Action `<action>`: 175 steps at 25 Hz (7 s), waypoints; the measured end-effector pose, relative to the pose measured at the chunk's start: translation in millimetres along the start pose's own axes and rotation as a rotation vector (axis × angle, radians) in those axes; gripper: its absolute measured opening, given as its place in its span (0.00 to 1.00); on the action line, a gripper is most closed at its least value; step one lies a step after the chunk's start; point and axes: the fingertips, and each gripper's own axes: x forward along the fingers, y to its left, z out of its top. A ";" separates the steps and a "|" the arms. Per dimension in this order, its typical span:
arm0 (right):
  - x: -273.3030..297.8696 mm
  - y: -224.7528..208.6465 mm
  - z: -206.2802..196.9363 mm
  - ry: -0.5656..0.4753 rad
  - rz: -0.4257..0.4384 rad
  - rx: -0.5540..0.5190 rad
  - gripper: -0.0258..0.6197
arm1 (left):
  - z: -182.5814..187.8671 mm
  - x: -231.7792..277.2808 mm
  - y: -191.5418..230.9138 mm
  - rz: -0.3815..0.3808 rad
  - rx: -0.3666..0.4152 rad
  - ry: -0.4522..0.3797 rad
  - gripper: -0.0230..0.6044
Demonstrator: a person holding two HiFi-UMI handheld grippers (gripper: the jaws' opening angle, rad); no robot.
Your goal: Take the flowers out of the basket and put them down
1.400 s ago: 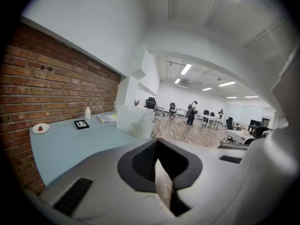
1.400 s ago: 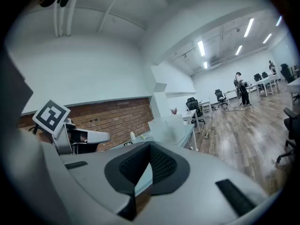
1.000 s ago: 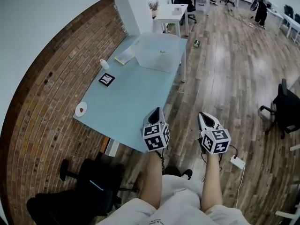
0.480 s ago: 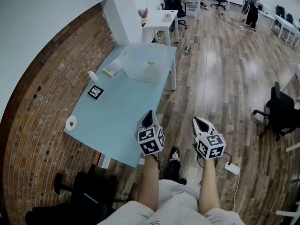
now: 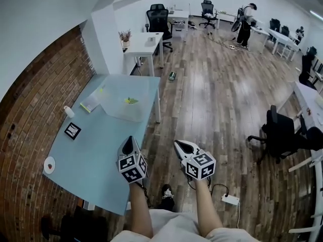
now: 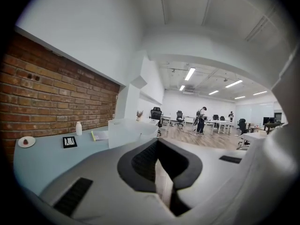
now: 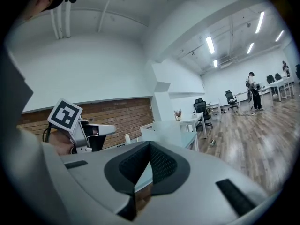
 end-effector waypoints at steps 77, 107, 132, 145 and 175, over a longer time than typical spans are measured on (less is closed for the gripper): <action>455.9 -131.4 110.9 0.245 0.996 -0.282 0.03 | 50.3 272.4 127.7 0.792 0.005 0.063 0.07; 585.0 7.0 108.4 0.326 1.236 -0.512 0.04 | 48.5 238.5 274.2 1.035 -0.161 0.038 0.07; 509.3 0.9 -14.2 0.373 2.017 -1.248 0.09 | 34.6 153.0 152.2 1.704 -0.302 -0.059 0.07; 475.3 -28.1 -53.4 0.318 2.136 -1.524 0.18 | 0.1 149.6 92.3 1.821 -0.390 -0.082 0.07; 481.3 17.2 22.2 0.079 2.001 -1.236 0.13 | 24.3 147.2 97.1 1.736 -0.343 -0.160 0.07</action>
